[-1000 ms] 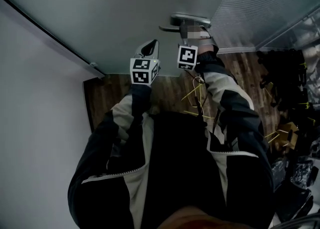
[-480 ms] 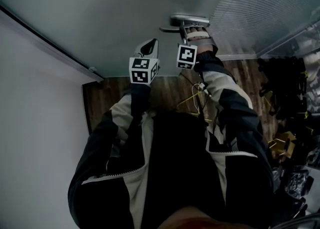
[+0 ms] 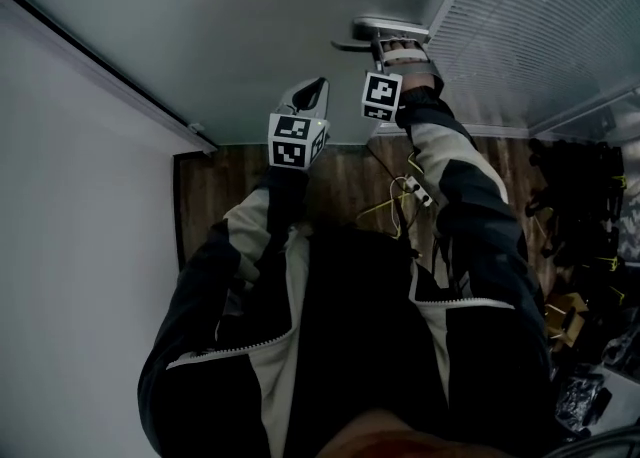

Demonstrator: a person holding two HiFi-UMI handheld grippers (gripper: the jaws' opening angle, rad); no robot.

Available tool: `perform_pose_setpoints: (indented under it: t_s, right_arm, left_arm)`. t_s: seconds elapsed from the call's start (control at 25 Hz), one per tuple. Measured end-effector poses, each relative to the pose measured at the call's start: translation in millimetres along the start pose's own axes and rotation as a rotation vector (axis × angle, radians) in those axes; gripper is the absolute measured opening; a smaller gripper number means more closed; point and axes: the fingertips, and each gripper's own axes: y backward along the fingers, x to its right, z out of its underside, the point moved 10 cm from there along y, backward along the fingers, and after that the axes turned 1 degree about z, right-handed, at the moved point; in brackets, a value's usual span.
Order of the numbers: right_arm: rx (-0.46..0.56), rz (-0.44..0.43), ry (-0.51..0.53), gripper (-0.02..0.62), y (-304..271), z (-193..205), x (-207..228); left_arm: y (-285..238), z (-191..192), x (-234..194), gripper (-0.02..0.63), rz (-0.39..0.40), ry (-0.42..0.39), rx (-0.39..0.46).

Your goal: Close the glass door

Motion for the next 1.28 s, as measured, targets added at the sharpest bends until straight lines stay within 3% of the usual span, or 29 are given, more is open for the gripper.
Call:
perform_pose_setpoints:
  t_s: [0.4,1.0,1.16,1.28]
  right_arm:
    - [-0.024,-0.001,0.004,0.117,-47,4,20]
    - [-0.025,0.008,-0.008,0.123,-71,2,24]
    - [0.001,0.001,-0.102,0.151,-63,2,24]
    - [0.061,0.031,-0.272,0.151,-36,4,33]
  left_arm:
    - [3,2,-15,0.003,-0.051,-0.012,-0.01]
    - [-3,4,-30,0.003,-0.08,-0.012,-0.005]
    - [-3,3,-31,0.003,-0.073,-0.002,-0.009]
    - [-2,-3,-37,0.003,-0.067,0.016,0.01]
